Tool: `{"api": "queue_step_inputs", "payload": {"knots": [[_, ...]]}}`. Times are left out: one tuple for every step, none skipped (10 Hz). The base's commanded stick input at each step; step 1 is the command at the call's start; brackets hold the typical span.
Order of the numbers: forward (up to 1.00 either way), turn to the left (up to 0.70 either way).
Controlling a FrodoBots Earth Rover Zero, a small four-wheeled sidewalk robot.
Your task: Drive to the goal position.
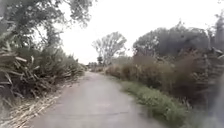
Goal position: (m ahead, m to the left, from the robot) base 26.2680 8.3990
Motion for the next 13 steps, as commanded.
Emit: {"api": "queue_step_inputs", "payload": {"knots": [[1.00,0.38],[1.00,0.00],[1.00,0.00],[1.00,0.00],[1.00,0.00],[1.00,0.00],[1.00,0.00],[1.00,0.00],[1.00,0.00],[1.00,0.00],[1.00,0.26],[1.00,0.12],[1.00,0.00]]}}
